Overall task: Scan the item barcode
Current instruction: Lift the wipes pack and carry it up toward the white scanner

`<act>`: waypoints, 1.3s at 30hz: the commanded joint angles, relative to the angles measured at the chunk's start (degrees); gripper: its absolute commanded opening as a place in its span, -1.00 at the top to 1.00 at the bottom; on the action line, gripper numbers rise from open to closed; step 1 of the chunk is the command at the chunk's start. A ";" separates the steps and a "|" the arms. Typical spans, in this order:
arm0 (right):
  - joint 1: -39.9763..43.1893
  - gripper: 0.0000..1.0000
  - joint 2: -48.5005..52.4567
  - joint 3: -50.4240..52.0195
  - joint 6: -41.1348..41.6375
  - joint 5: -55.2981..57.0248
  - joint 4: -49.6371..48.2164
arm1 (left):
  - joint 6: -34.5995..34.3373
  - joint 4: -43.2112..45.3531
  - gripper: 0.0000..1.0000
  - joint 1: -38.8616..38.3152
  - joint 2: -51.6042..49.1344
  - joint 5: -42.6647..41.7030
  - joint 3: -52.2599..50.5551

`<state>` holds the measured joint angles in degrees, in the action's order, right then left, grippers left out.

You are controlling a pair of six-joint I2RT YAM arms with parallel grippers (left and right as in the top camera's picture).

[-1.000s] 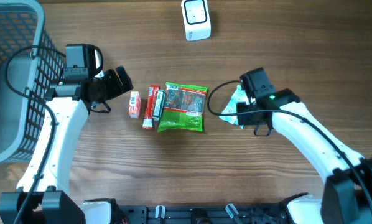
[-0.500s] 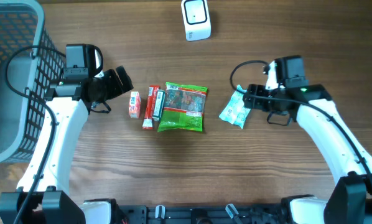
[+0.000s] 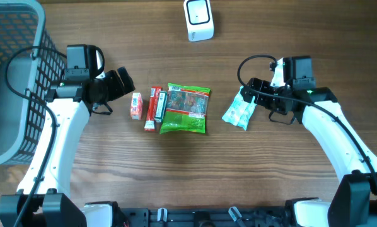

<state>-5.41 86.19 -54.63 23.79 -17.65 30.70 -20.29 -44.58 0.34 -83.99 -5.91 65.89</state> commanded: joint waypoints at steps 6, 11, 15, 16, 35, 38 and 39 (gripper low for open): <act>0.13 -0.45 5.60 0.76 3.65 -0.31 0.00 | -0.11 0.13 -1.00 0.20 0.72 -0.48 -0.42; 0.13 -0.45 12.26 0.74 3.85 -0.50 0.35 | -0.11 0.15 -1.00 0.20 0.72 -0.48 -0.42; 0.13 -0.44 15.41 0.74 3.82 -0.55 0.28 | -0.11 0.15 -1.00 0.20 0.72 -0.48 -0.42; 0.13 -0.44 15.80 0.74 3.82 -0.83 0.15 | -0.11 0.15 -1.00 0.20 0.72 -0.48 -0.42; 0.13 -0.14 16.06 0.76 8.74 -1.77 -0.50 | -0.11 0.13 -1.00 0.20 0.72 -0.48 -0.42; 0.13 -0.09 16.13 0.76 9.86 -1.73 -1.03 | -0.11 0.13 -1.00 0.20 0.72 -0.48 -0.42; 0.13 -0.08 16.15 0.76 9.84 -1.73 -1.53 | -0.11 0.15 -1.00 0.20 0.72 -0.48 -0.42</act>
<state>-5.41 100.95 -54.57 32.03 -19.94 30.02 -20.29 -44.58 0.34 -83.99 -5.93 65.89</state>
